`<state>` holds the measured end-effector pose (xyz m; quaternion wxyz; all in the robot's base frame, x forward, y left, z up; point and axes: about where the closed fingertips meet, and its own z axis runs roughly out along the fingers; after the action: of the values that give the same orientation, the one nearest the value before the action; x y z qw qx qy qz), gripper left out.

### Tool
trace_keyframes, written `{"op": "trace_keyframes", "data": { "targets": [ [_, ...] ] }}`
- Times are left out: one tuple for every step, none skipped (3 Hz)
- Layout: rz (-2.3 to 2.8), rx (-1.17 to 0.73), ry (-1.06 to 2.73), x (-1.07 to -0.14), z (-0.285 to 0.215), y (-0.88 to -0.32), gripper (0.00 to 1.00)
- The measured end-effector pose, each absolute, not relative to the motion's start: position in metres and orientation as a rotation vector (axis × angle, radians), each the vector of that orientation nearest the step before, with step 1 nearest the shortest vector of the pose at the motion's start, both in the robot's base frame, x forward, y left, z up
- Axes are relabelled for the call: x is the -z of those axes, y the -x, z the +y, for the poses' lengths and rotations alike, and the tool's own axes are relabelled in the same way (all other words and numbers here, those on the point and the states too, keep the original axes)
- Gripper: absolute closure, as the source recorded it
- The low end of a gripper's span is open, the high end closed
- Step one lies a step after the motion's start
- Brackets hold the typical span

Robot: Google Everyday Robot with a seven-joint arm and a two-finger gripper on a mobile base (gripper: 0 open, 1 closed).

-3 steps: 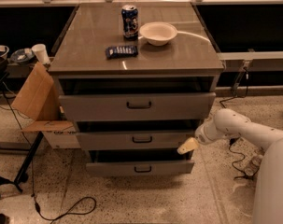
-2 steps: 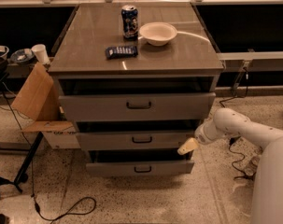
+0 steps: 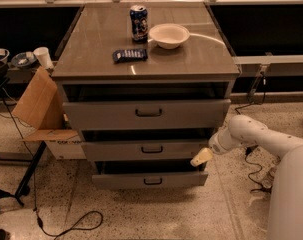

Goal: Open middle drawer

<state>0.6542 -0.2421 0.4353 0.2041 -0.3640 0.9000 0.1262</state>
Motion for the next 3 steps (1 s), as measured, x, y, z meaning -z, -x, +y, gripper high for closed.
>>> {"op": "trace_keyframes", "data": {
  "targets": [
    [2.581,-0.361,1.076,-0.431,-0.248,-0.643,0.0],
    [2.646,-0.37,1.134,-0.428,-0.254,-0.631,0.0],
    [2.71,-0.375,1.188,-0.42,-0.263,-0.617,0.0]
  ]
}}
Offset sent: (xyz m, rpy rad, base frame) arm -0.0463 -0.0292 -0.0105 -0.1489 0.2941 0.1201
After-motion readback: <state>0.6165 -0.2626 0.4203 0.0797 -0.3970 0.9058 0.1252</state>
